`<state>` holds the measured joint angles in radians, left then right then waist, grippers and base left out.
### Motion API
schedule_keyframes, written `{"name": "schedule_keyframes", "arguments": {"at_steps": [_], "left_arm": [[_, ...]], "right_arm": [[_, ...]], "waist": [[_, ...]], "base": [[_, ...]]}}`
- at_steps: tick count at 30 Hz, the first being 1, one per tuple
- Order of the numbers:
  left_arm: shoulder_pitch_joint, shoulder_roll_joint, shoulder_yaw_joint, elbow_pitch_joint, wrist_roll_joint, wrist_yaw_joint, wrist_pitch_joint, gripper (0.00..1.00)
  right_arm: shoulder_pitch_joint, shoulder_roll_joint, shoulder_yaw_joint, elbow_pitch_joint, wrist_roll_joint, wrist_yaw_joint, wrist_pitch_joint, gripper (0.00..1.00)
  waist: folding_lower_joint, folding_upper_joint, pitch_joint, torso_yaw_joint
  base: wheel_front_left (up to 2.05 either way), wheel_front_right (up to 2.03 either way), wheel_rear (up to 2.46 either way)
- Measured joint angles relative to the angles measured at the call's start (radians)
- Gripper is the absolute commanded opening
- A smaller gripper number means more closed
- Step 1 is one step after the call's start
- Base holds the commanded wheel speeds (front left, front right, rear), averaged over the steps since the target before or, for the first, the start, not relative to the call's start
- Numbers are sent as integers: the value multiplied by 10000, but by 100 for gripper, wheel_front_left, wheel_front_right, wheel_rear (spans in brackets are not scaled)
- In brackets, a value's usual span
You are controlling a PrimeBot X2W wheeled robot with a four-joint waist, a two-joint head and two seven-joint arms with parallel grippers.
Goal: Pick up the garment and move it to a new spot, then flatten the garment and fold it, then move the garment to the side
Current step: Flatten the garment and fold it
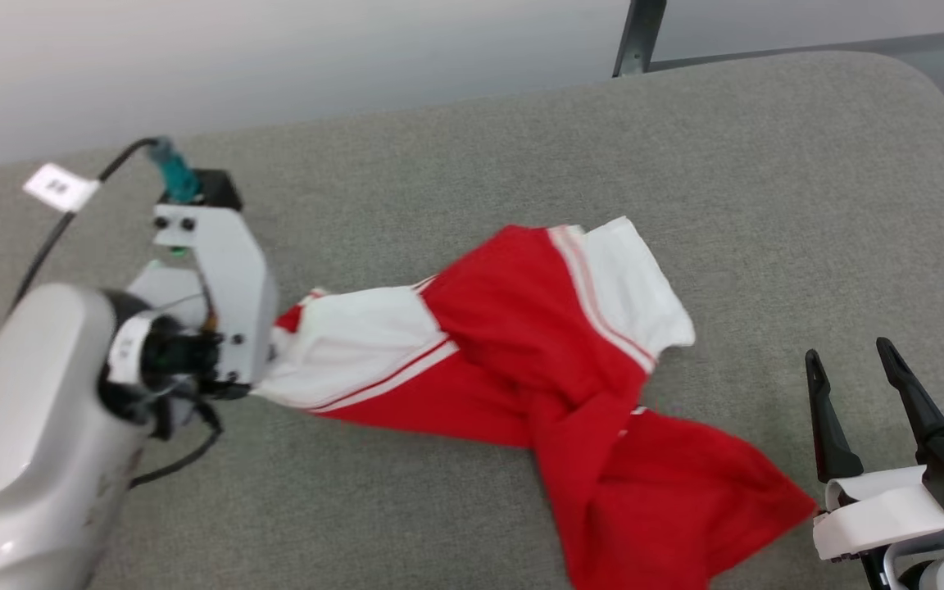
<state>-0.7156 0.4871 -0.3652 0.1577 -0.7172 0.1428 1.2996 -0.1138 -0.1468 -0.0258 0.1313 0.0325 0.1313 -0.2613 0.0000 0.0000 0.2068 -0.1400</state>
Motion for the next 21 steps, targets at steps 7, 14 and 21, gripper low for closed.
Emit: {"name": "schedule_keyframes", "arguments": {"at_steps": [7, 14, 21], "left_arm": [[824, 677, 176, -58, 222, 297, -23, 0], [1142, 631, 157, 894, 337, 247, -698, 44], [498, 533, 31, 884, 449, -290, -1227, 100]], "right_arm": [[-2, 2, 0, -2, 0, 0, 0, 100], [-25, 6, 31, 13, 2, 0, 0, 100], [-30, 8, 88, 44, 12, 0, 0, 100]], "waist": [[0, 0, -15, 178], [1, 0, 37, 295], [0, 0, -30, 283]], "base": [[0, 0, 0], [0, 0, 0], [0, 0, 0]]}}
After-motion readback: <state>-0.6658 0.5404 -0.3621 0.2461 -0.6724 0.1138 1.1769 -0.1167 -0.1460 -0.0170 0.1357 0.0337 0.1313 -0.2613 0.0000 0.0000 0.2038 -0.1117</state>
